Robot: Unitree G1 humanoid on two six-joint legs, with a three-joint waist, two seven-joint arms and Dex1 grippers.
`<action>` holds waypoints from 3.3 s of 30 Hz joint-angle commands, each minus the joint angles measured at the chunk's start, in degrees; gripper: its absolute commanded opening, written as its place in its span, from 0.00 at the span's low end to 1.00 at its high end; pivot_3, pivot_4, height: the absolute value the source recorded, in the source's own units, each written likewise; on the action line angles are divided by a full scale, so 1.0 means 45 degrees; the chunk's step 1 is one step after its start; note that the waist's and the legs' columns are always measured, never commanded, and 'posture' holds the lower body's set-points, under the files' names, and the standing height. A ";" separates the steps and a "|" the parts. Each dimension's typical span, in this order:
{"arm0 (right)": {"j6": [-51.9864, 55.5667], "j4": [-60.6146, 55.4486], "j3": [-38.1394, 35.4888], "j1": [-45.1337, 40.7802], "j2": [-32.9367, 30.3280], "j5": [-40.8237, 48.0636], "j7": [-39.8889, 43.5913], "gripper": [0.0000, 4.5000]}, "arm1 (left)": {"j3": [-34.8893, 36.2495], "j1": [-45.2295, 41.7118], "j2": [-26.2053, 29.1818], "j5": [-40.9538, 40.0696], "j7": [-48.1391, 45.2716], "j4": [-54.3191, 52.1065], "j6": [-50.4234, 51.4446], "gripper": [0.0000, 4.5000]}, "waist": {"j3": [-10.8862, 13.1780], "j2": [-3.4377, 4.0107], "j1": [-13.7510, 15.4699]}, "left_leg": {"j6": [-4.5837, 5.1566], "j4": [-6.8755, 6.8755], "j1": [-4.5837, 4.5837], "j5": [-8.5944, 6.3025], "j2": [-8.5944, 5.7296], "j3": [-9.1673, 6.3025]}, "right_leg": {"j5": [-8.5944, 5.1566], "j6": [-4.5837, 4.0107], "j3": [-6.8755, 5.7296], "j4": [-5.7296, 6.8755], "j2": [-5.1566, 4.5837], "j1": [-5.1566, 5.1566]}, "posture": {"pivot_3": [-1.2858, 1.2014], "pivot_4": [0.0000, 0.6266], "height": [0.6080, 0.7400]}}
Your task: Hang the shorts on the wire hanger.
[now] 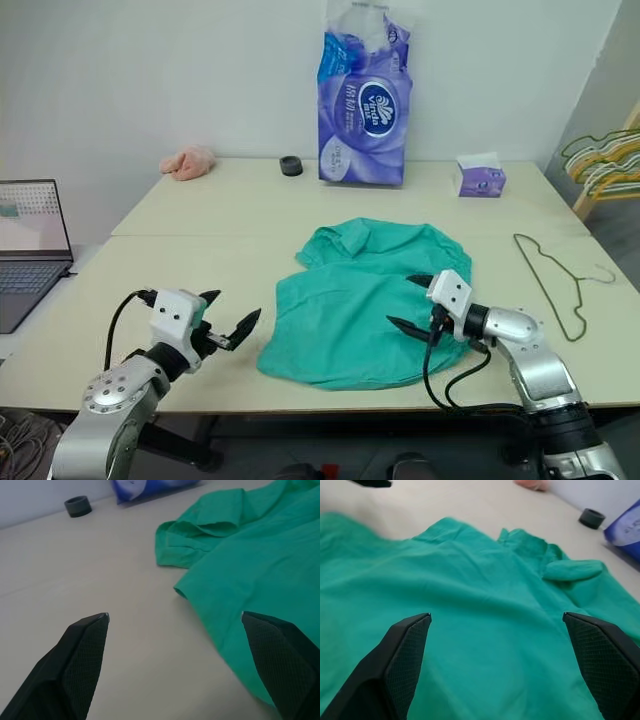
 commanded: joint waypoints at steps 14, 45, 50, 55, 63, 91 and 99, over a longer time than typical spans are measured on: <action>-0.2154 0.0450 0.0265 0.0165 -0.2862 -0.0634 0.2461 1.00 | -0.1687 0.0226 0.2901 -0.0007 -0.3570 -0.0680 -0.0237 0.99 | 0.0163 -0.0039 -0.0487 | -0.0001 -0.0002 -0.0003 -0.0001 0.0009 0.0003 | -0.0014 -0.0019 0.0001 -0.0009 -0.0008 -0.0001 | 0.44 0.05 1.00; -0.4419 0.1546 0.1597 -0.1090 -0.2142 -0.2483 0.2283 0.32 | -0.3877 -0.0586 0.3819 0.1141 -0.5733 0.0866 -0.1347 0.00 | 0.0209 -0.0026 -0.1191 | 0.0000 -0.0002 0.0010 -0.0001 0.0025 -0.0016 | -0.0032 -0.0027 0.0003 0.0017 -0.0013 0.0016 | 0.43 0.06 1.00; -0.4503 0.1804 0.1937 -0.1685 -0.2175 -0.2207 0.3132 0.01 | -0.3786 -0.0276 0.4627 0.0415 -0.7009 0.0492 -0.0969 0.00 | 0.0215 -0.0020 -0.1234 | 0.0000 -0.0003 0.0010 -0.0001 0.0026 -0.0024 | -0.0032 -0.0029 -0.0002 0.0018 -0.0013 0.0016 | 0.42 0.07 1.00; -0.3849 0.1176 0.2048 -0.1760 -0.2920 -0.1232 0.4971 0.01 | -0.3526 0.0509 0.6232 -0.0767 -0.8691 -0.0613 -0.0227 0.00 | 0.0282 0.0009 -0.1446 | -0.0001 -0.0007 0.0008 -0.0002 0.0028 -0.0024 | -0.0034 -0.0030 -0.0004 0.0016 -0.0019 0.0018 | 0.42 0.08 1.00; -0.2667 -0.0496 0.2032 -0.1010 -0.4179 -0.0327 0.6285 0.01 | -0.3301 0.1082 0.7307 -0.1308 -0.9337 -0.1180 0.0034 0.00 | 0.0331 0.0055 -0.1492 | 0.0000 -0.0006 0.0007 -0.0002 0.0029 -0.0048 | -0.0041 -0.0032 -0.0021 0.0017 -0.0020 0.0017 | 0.42 0.08 1.00; 0.4551 -0.1317 -0.0819 -0.2589 -0.3578 0.3988 0.3867 1.00 | -0.1172 -0.0819 0.4759 -0.4391 -0.6742 -0.1969 0.2401 1.00 | 0.0368 0.0043 -0.1510 | 0.0002 0.0012 0.0012 0.0000 0.0030 -0.0053 | -0.0056 0.0043 -0.0025 0.0028 -0.0019 0.0022 | 0.42 0.08 1.00; 0.5191 0.1406 -0.3099 -0.3429 -0.1674 0.2649 -0.1624 1.00 | -0.1645 -0.3703 0.2745 -0.3653 -0.4195 -0.1230 0.2591 1.00 | 0.0359 0.0034 -0.1485 | -0.0004 0.0014 -0.0054 -0.0004 -0.0007 -0.0052 | -0.0004 0.0035 -0.0005 0.0008 -0.0024 -0.0001 | 0.42 0.07 1.00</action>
